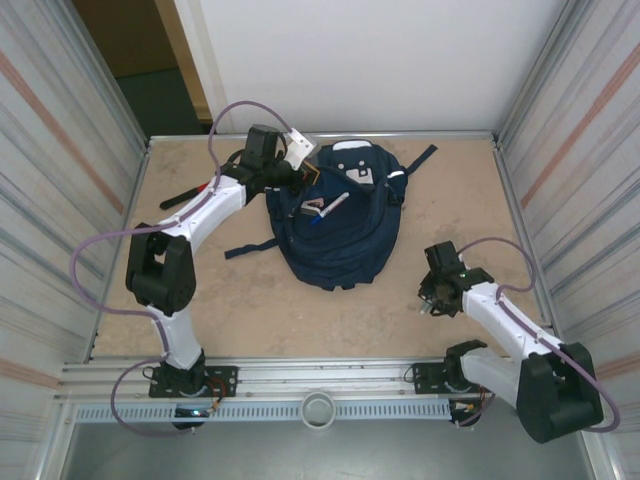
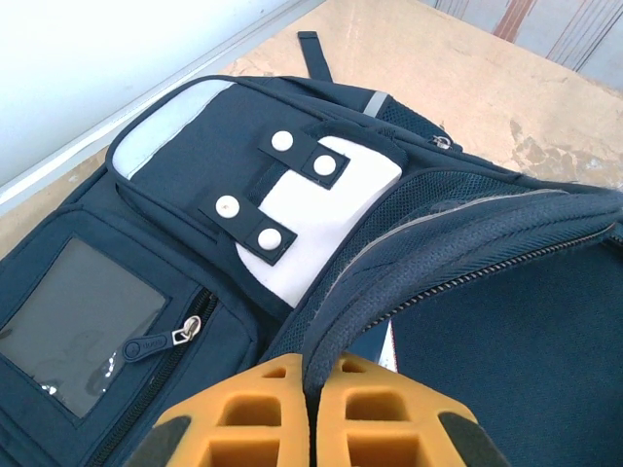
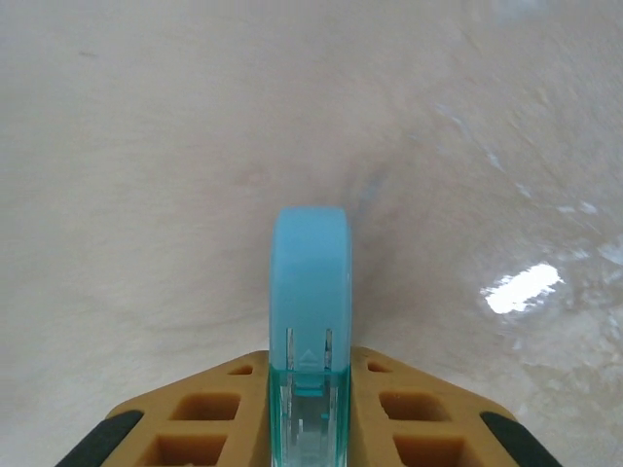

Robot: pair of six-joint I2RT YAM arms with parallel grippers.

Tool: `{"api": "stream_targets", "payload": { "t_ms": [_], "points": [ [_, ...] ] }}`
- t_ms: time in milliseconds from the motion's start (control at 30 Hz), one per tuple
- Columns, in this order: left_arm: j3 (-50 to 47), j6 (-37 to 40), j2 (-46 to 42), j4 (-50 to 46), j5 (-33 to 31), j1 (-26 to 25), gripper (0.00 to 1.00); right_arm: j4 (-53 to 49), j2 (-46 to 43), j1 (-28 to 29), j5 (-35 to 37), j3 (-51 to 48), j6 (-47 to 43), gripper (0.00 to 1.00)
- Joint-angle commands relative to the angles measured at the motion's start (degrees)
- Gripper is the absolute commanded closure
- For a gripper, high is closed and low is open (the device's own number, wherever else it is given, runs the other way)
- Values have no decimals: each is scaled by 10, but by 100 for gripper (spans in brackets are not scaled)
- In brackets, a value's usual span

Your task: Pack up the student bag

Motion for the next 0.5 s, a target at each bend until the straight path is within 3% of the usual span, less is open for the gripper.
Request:
{"api": "stream_targets", "payload": {
  "t_ms": [0, 167, 333, 467],
  "points": [
    [-8, -13, -36, 27, 6, -2, 100, 37, -49, 38, 3, 59, -54, 83],
    [-2, -17, -40, 26, 14, -9, 100, 121, -21, 123, -49, 147, -104, 85],
    [17, -24, -36, 12, 11, -11, 100, 210, 119, 200, -106, 258, -128, 85],
    [23, -26, -36, 7, 12, -15, 100, 272, 233, 208, -123, 323, -70, 85]
  ]
}}
